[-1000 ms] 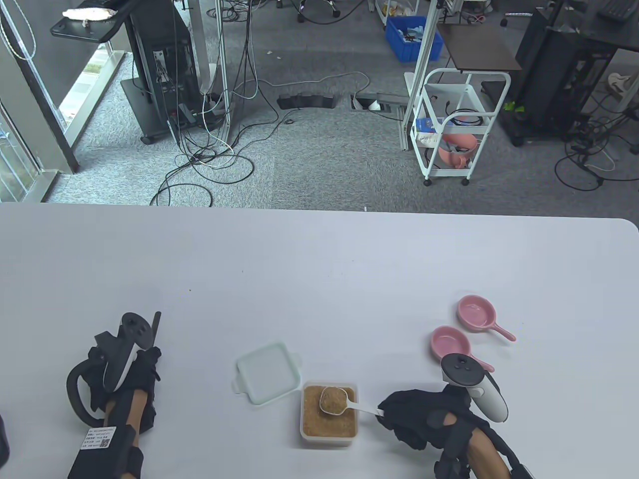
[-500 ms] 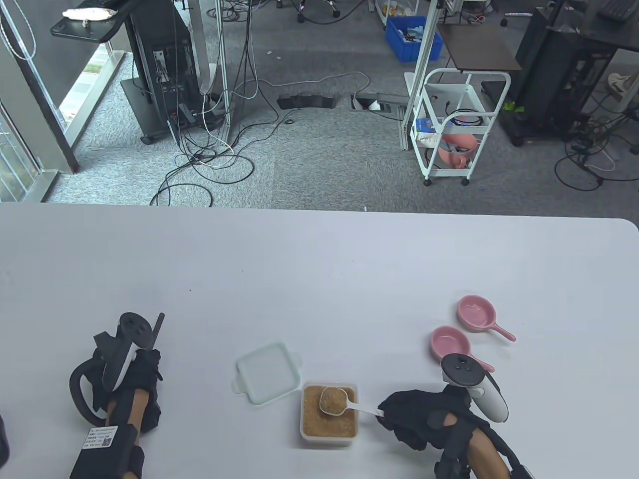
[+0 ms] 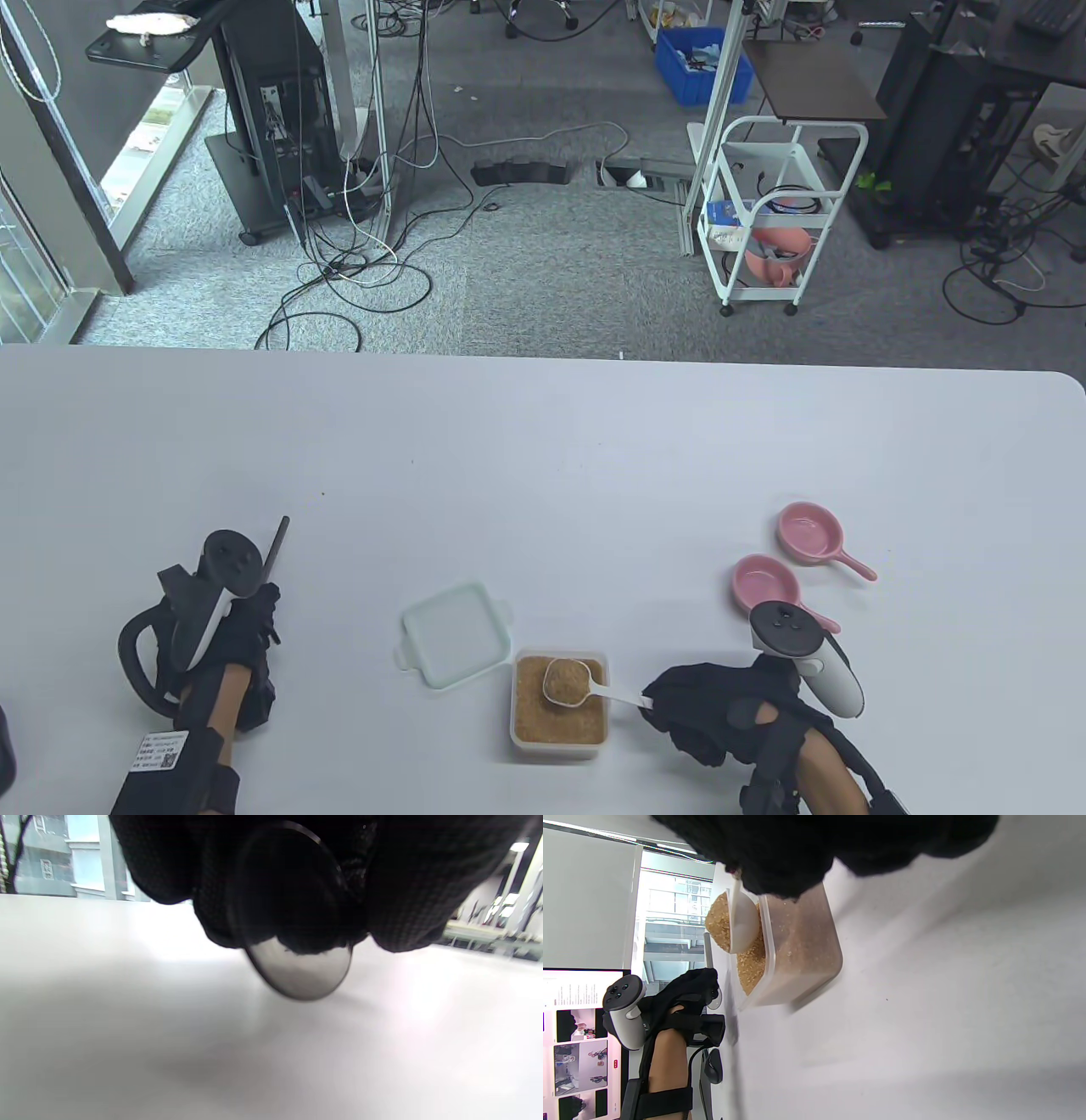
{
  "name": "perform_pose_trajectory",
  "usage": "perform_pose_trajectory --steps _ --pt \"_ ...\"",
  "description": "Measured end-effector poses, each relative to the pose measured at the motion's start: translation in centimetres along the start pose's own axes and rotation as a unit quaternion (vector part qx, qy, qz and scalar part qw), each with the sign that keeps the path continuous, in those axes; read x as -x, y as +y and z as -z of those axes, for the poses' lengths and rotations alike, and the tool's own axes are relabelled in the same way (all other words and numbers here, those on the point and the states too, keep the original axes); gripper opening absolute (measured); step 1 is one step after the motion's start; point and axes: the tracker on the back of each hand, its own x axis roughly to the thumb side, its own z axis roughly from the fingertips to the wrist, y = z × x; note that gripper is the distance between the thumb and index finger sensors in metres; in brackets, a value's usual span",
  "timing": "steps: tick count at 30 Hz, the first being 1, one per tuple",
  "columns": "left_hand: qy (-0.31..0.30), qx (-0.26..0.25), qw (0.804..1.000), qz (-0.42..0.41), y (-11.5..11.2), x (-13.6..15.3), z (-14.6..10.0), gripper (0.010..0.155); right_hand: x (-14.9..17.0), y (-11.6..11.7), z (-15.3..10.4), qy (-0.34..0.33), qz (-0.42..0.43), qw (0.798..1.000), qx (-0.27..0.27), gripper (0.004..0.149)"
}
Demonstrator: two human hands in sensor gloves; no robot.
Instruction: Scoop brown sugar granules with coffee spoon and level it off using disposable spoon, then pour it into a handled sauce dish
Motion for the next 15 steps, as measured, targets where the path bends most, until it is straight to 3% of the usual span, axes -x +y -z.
perform_pose_trajectory --steps 8,11,15 --pt "-0.136 -0.006 0.982 -0.131 3.2 -3.3 -3.6 0.044 0.0 0.0 0.0 -0.002 0.005 1.000 -0.003 0.043" --pt "-0.213 0.008 0.961 -0.178 4.2 -4.9 -6.1 0.044 0.0 0.0 0.0 -0.004 0.008 1.000 -0.006 0.043" --pt "-0.318 0.038 0.933 -0.167 4.4 -7.2 -9.5 0.043 -0.1 0.0 0.0 -0.006 0.013 1.000 -0.012 0.043"
